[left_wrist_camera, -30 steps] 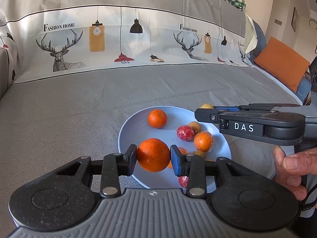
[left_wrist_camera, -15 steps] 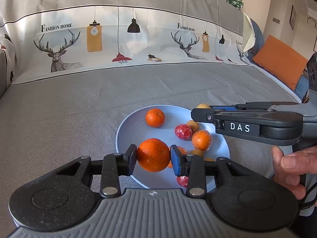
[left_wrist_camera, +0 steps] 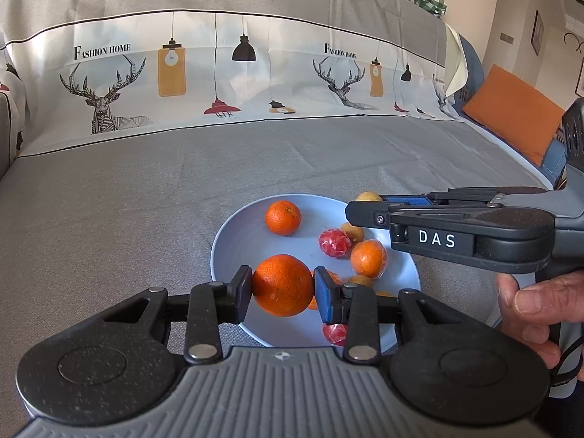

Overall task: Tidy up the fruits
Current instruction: 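Lower the orange and longan into the plate and open both tools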

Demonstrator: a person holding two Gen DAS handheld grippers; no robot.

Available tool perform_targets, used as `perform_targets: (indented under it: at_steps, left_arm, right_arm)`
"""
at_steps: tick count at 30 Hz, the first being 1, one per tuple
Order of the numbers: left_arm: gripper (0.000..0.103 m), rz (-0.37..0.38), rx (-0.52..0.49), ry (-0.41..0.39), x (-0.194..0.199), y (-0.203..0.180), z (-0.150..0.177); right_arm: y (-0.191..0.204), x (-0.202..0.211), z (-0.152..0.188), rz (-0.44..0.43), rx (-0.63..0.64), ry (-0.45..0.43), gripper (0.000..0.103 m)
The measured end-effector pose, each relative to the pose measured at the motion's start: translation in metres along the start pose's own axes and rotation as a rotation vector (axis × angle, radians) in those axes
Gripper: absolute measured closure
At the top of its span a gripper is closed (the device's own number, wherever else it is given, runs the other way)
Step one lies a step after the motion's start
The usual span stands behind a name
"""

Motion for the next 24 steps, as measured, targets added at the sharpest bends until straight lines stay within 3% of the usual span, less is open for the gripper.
perform_targets:
  at_steps: [13,14,16,17,18,20,24]
  left_arm:
    - [0.063,0.016,0.004,-0.003,0.001,-0.004,0.0]
    - [0.062,0.018,0.008,-0.002,0.001,-0.004,0.0]
    - [0.047,0.023,0.017,-0.002,0.001,-0.001,0.0]
    - [0.046,0.021,0.022,-0.008,0.002,-0.001,-0.002]
    - [0.045,0.018,0.026,-0.012,0.003,0.0,-0.002]
    - [0.044,0.014,0.037,-0.016,0.005,0.003,-0.003]
    - [0.025,-0.013,0.057,-0.037,0.012,0.009,-0.004]
  right_arm:
    - [0.001,0.0,0.001,-0.002,0.007,0.005,0.076]
    - [0.001,0.0,0.001,0.001,0.007,0.005,0.076]
    - [0.001,-0.001,0.001,0.003,0.005,0.008,0.075]
    - [0.0,-0.001,0.002,0.007,0.002,0.014,0.068]
    - [0.0,-0.002,0.002,0.013,0.0,0.018,0.052]
    - [-0.002,0.001,0.001,0.022,-0.011,0.009,0.04]
    - [-0.01,0.003,0.003,0.035,-0.045,0.012,0.027]
Point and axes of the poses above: each gripper's, at about its wrist camera, not at the fingertips, and x roughly against the way its jaws point, y to its left, z to its underside, the point moved 10 cm from there along -x, roughly the way its jaws point, and after that the axes turned 10 degrees about y, right-handed, at the moved point
